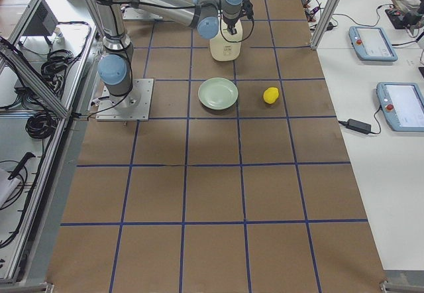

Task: Press rice cooker button
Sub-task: 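Press down on the green button with the closed right gripper, then lift the right gripper away as the cooker lid pops open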

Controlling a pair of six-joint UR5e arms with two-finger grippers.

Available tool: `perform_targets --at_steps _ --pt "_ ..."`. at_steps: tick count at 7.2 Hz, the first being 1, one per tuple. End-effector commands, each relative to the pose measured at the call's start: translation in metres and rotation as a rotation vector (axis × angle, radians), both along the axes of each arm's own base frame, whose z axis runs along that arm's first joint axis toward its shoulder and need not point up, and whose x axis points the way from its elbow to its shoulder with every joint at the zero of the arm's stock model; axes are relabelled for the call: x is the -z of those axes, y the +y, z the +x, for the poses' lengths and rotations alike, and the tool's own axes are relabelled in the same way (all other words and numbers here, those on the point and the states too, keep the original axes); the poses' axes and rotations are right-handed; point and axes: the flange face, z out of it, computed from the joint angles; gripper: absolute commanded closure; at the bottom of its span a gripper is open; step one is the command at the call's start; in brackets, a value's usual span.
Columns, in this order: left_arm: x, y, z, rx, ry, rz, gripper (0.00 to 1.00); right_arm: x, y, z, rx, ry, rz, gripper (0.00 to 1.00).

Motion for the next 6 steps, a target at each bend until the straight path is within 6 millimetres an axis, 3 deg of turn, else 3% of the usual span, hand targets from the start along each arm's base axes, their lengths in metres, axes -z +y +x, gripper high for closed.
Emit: perform_targets --at_steps 1,2,3,4,5,6 --pt "0.0 0.0 0.0 0.0 0.0 -0.001 0.0 -0.013 0.0 0.001 0.003 -0.001 -0.012 0.8" --pt "0.0 0.0 0.0 0.0 0.0 0.0 0.0 -0.021 0.004 0.001 0.005 0.0 -0.016 0.74" --pt "0.0 0.0 0.0 0.0 0.0 0.0 0.0 -0.041 0.014 0.001 0.007 0.003 -0.021 0.59" --pt "0.0 0.0 0.0 0.0 0.0 0.0 0.0 -0.074 0.02 -0.001 0.016 0.019 -0.043 0.26" --pt "0.0 0.0 0.0 0.0 0.0 0.0 0.0 -0.093 0.02 -0.01 0.032 0.109 -0.054 0.01" --pt "0.0 0.0 0.0 0.0 0.0 0.0 0.0 -0.115 0.023 -0.017 0.072 0.182 -0.052 0.0"
